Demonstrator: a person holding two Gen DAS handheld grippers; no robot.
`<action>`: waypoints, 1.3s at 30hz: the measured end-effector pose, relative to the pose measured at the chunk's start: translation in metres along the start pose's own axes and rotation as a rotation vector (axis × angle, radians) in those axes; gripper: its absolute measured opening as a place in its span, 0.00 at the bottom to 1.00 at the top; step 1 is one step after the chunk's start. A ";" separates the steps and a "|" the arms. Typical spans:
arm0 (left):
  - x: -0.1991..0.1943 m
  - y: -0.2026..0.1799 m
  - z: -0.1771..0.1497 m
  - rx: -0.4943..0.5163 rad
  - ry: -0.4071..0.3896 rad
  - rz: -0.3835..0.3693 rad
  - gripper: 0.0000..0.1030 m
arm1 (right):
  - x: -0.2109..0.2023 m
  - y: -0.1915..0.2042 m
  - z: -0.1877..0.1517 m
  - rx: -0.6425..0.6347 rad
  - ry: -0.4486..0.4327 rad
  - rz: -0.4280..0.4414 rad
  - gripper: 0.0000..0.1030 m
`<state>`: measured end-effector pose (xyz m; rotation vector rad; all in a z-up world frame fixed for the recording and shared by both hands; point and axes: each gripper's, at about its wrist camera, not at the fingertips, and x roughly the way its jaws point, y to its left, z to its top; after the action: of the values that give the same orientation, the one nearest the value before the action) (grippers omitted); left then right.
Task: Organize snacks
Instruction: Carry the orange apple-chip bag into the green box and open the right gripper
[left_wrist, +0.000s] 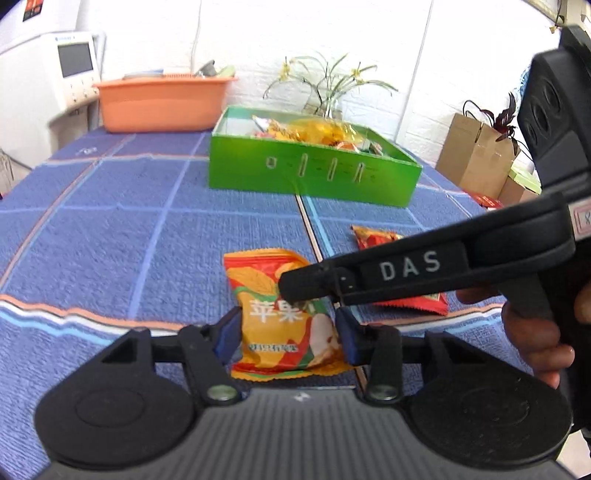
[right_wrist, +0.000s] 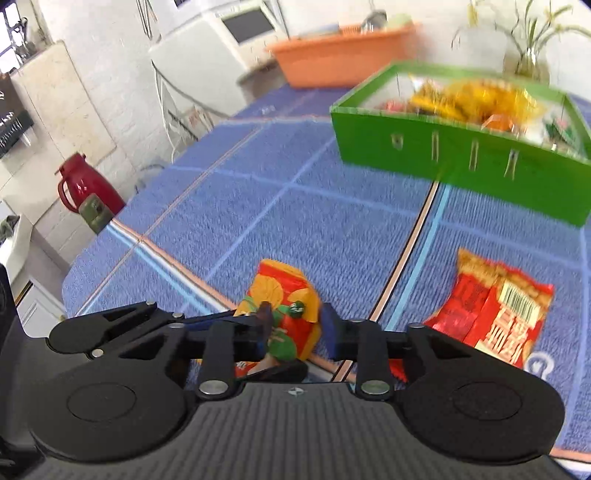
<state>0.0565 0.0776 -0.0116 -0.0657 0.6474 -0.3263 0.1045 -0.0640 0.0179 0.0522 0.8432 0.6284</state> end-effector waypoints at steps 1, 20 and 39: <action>-0.002 -0.001 0.001 0.015 -0.009 0.007 0.42 | 0.000 -0.003 0.003 0.001 -0.018 0.005 0.44; 0.011 -0.035 0.068 0.265 -0.135 -0.033 0.42 | -0.042 -0.042 0.032 0.116 -0.284 -0.019 0.43; 0.137 -0.026 0.171 0.295 -0.202 0.017 0.48 | 0.008 -0.119 0.112 0.186 -0.560 -0.093 0.41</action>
<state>0.2543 0.0021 0.0496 0.1868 0.3946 -0.3904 0.2480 -0.1349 0.0542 0.3404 0.3558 0.4136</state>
